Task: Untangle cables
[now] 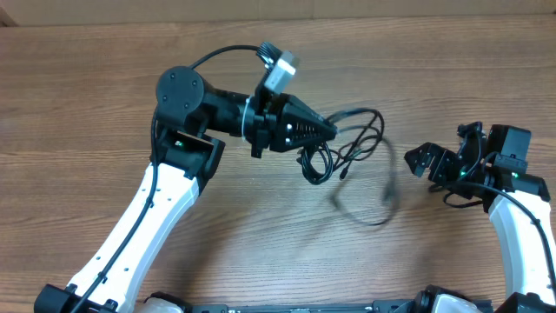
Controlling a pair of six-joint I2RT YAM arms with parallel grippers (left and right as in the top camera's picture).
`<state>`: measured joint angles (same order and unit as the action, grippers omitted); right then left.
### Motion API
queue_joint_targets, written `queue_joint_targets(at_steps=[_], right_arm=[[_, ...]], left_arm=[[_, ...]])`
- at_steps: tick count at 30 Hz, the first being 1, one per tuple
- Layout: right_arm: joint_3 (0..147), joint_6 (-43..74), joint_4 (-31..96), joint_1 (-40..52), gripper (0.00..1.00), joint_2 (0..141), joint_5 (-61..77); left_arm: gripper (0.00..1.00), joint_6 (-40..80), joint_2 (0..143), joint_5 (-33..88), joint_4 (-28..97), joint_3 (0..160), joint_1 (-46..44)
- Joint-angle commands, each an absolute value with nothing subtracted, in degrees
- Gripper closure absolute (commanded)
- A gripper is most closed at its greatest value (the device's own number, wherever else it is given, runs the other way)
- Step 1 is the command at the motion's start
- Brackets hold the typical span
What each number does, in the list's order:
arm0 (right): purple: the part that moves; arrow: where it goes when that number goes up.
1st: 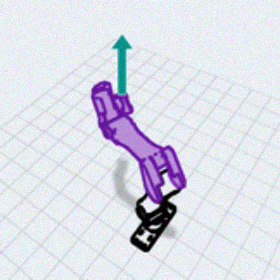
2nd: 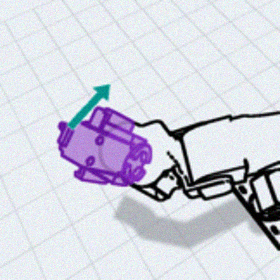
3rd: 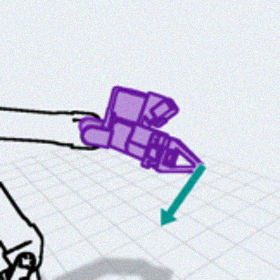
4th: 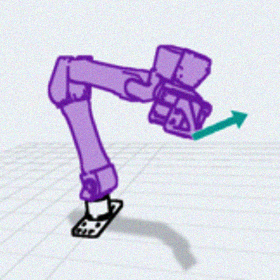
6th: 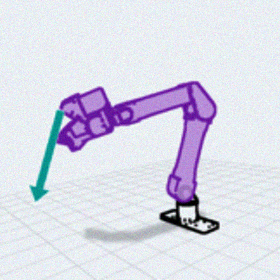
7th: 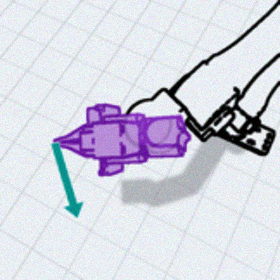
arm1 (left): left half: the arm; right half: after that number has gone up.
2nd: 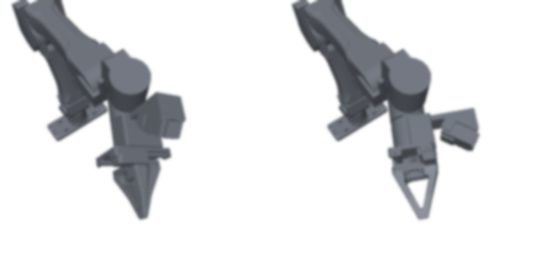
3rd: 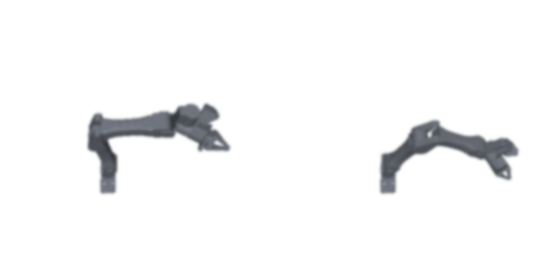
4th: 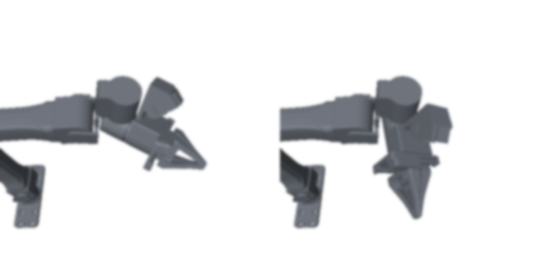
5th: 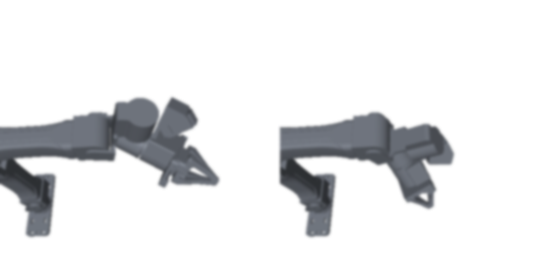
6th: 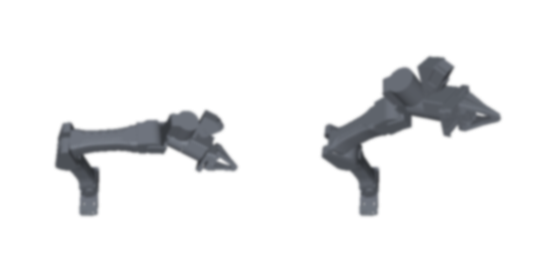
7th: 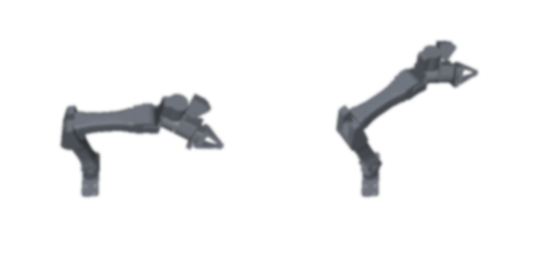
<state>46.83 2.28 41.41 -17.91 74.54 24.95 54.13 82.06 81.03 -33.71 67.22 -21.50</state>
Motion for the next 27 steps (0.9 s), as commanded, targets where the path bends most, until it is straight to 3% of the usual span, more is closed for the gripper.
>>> queue_joint_targets(at_steps=[1, 7, 12, 19, 27], right_arm=[[48.01, -5.52, 42.72, -18.06, 0.00, 74.54, 33.95], [48.01, -20.01, 46.72, -18.06, 0.00, 74.37, 50.72], [48.01, -27.57, 50.78, -18.06, 0.00, 73.71, 56.80], [48.03, -25.67, 51.53, -18.06, 0.00, 71.53, 56.71], [48.03, -12.93, 47.44, -18.00, 0.00, 68.79, 53.25]], left_arm=[[0.96, 55.77, 80.88, 74.54, -32.21, 68.10, -20.18], [0.96, 55.68, 80.88, 64.64, -21.37, 68.10, -20.12], [0.96, 55.24, 80.88, 58.04, -11.57, 68.10, -20.27], [0.96, 55.27, 80.88, 48.93, 2.98, 68.10, -20.27], [0.96, 56.05, 80.88, 39.79, 18.22, 68.10, -20.43]])
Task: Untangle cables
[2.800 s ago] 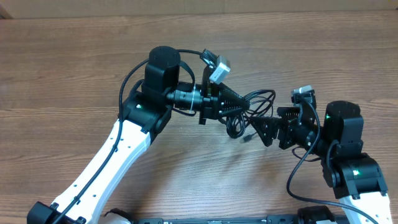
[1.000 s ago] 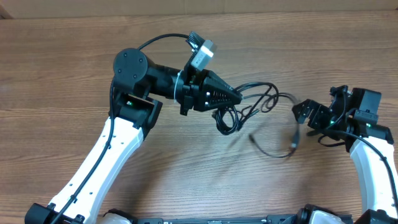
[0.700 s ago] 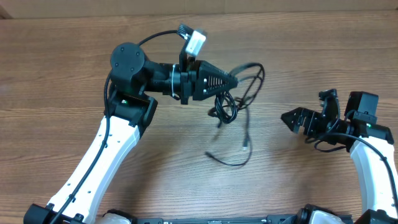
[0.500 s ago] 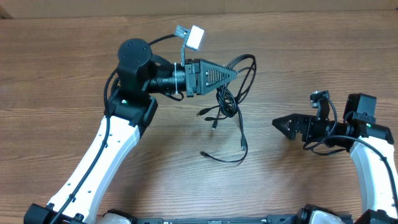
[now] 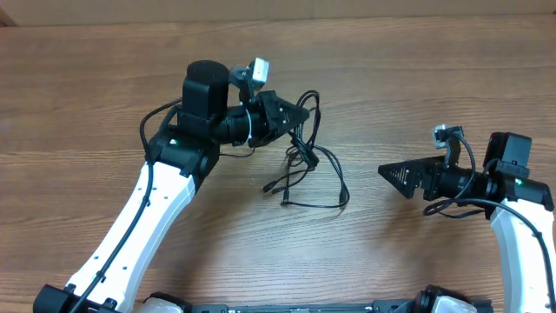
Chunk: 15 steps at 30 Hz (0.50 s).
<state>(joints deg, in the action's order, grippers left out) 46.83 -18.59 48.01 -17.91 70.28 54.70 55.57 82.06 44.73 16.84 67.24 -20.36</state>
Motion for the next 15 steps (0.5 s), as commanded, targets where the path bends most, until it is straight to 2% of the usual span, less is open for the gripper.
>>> queue_joint_targets(at_steps=[1, 8, 15], right_arm=[[48.03, -11.33, 47.00, -18.00, 0.00, 68.38, 52.42], [48.60, 3.01, 37.23, -16.36, 0.00, 65.12, 49.56], [54.76, 7.27, 35.35, -7.07, 0.00, 64.84, 46.54]], left_arm=[[0.96, 57.10, 80.88, 39.03, 19.27, 68.10, -20.60], [0.96, 63.72, 80.88, 35.16, 21.69, 68.10, -21.89], [0.96, 71.37, 80.95, 32.80, 28.51, 68.07, -23.86]])
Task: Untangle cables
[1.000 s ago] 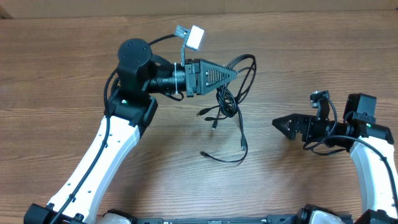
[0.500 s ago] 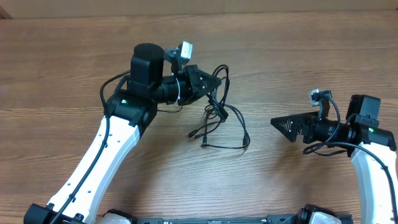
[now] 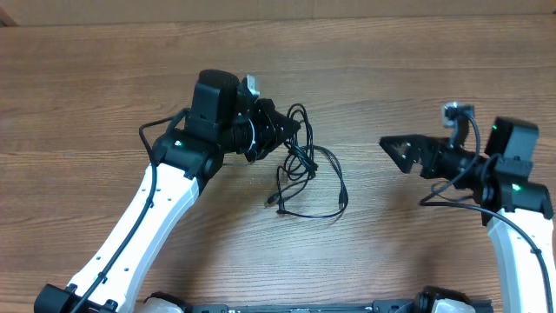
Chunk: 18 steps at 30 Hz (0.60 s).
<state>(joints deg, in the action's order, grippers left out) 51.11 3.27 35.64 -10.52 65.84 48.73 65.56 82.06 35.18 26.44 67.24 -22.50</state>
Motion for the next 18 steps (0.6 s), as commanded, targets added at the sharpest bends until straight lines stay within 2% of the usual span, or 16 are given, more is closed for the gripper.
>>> queue_joint_targets(at_steps=[1, 7, 10, 14, 18], right_arm=[[55.42, 7.53, 35.42, -5.48, 0.00, 64.84, 46.02], [57.39, 7.46, 39.27, 5.06, 0.00, 64.71, 40.99], [57.39, 7.44, 41.58, 11.05, 0.00, 64.60, 34.24], [57.41, 7.44, 41.10, 17.93, 0.00, 63.92, 26.52], [57.56, 6.22, 38.11, 21.69, 0.00, 62.24, 25.74]], left_arm=[[0.96, 72.53, 80.99, 31.14, 29.80, 68.07, -24.60], [0.96, 75.11, 80.99, 22.72, 34.57, 68.07, -28.84], [0.96, 78.15, 80.97, 18.50, 36.88, 68.10, -30.11], [0.96, 82.89, 80.97, 15.05, 42.37, 68.07, -30.37], [0.96, 85.38, 80.97, 12.21, 46.15, 68.10, -29.71]])
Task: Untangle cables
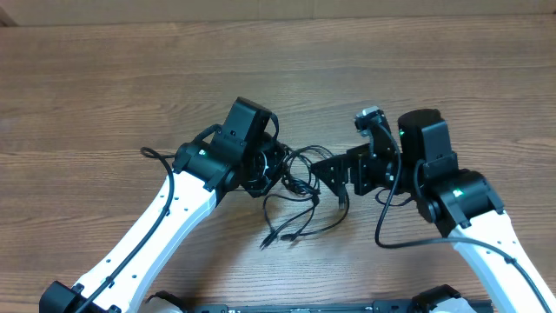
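Observation:
A tangle of thin black cables [300, 193] hangs and trails on the wooden table [104, 96] at the centre, with loose plug ends [276, 236] lying toward the front. My left gripper [280, 171] points right and down, shut on the upper part of the bundle; its fingers are mostly hidden under the wrist. My right gripper [320, 170] points left, open, its tips right at the right side of the tangle, only a few centimetres from the left gripper. Whether a strand lies between the right fingers cannot be told.
The right arm's own grey cable [382, 228] loops down beside its wrist. The left arm's cable [153, 154] sticks out at its elbow. Bare wood lies on all sides of the tangle.
The right arm has swung far left, from the table's right side to the tangle. The left gripper with the cables has come nearer the front and turned downward.
The left gripper held the bundle up near the table's middle, the right gripper far off at the right edge. It then carried the cables left and back while the right gripper turned toward them. Now both grippers meet at the tangle.

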Controlling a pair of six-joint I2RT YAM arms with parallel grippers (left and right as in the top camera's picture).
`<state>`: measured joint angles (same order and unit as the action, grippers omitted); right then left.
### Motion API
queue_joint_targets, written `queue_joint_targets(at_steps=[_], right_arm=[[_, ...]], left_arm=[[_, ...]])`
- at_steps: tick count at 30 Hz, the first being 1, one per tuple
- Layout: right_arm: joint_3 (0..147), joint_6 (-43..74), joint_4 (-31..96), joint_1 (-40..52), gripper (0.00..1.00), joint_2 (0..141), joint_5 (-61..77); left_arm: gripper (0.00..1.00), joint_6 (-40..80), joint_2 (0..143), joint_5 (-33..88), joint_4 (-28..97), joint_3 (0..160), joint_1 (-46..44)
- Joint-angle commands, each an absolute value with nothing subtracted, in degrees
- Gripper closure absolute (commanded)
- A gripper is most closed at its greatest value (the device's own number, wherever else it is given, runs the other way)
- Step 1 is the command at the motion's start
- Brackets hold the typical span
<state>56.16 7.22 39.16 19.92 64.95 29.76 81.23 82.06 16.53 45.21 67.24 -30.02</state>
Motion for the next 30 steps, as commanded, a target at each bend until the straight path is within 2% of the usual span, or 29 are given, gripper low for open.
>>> queue_joint_targets(at_steps=[1, 10, 12, 17, 21, 30], right_arm=[[57.63, 5.37, 37.89, 22.37, 0.00, 61.63, 25.67], [57.74, 0.73, 37.85, 26.37, 0.00, 56.29, 29.65], [57.74, 0.30, 38.13, 26.37, 0.04, 55.53, 31.68], [57.71, -1.63, 41.15, 26.37, 0.22, 55.31, 32.27], [57.71, -4.69, 43.11, 26.41, 0.29, 55.29, 32.32], [56.45, -9.13, 43.24, 29.41, 0.30, 55.70, 30.33]], left_arm=[[0.96, 85.36, 80.97, 12.27, 46.35, 68.10, -29.52], [0.96, 83.72, 80.97, 14.24, 45.76, 68.10, -29.04], [0.96, 81.54, 80.97, 17.50, 44.66, 68.10, -28.32], [0.96, 76.77, 80.97, 26.83, 43.53, 68.10, -25.78], [0.96, 75.42, 80.97, 31.79, 43.18, 68.10, -24.23], [0.96, 75.88, 80.97, 38.61, 41.71, 68.10, -23.27]])
